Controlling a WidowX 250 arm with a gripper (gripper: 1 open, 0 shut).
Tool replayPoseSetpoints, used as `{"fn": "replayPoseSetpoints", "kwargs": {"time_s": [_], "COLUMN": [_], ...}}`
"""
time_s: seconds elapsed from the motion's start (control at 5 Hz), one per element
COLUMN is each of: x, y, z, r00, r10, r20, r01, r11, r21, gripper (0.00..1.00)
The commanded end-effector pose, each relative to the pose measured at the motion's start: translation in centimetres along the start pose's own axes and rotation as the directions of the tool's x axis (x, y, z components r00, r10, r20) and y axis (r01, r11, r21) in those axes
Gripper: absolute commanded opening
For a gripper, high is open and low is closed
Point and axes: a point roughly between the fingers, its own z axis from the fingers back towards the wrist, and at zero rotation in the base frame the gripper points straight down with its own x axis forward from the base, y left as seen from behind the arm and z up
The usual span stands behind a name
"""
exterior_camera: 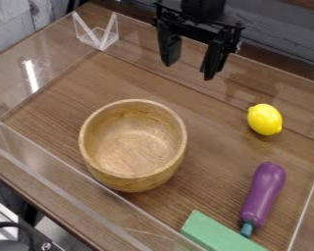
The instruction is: Put the purple eggplant in the brown bowl
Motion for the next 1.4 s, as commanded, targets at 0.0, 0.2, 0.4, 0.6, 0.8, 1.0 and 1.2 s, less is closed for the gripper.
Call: {"fn": "replayPoseSetpoints", "kwargs": {"time_s": [0.0, 0.2, 0.4, 0.6, 0.8, 1.0, 1.2], "x": [-0.3, -1.8, -3.1, -4.0, -4.7, -4.9, -4.1], "y": [-0.6, -2.9, -5.4, -8.1, -10.3, -12.0, -12.9], "z": [-0.8, -2.4, -3.4, -4.4, -5.3, -6.0, -7.0], "r00": [1.000, 0.999, 0.999, 0.998, 0.995, 0.994, 0.994], "r10": [-0.004, -0.021, -0.041, -0.068, -0.089, -0.092, -0.086], "r20": [-0.018, -0.027, -0.008, 0.011, 0.037, 0.056, 0.072], "r01": [0.004, 0.020, 0.041, 0.068, 0.091, 0.095, 0.091], "r11": [1.000, 0.999, 0.998, 0.997, 0.994, 0.993, 0.993], "r21": [-0.003, -0.029, -0.042, -0.047, -0.054, -0.064, -0.072], "gripper": [1.00, 1.00, 1.00, 1.00, 1.00, 1.00, 1.00]}}
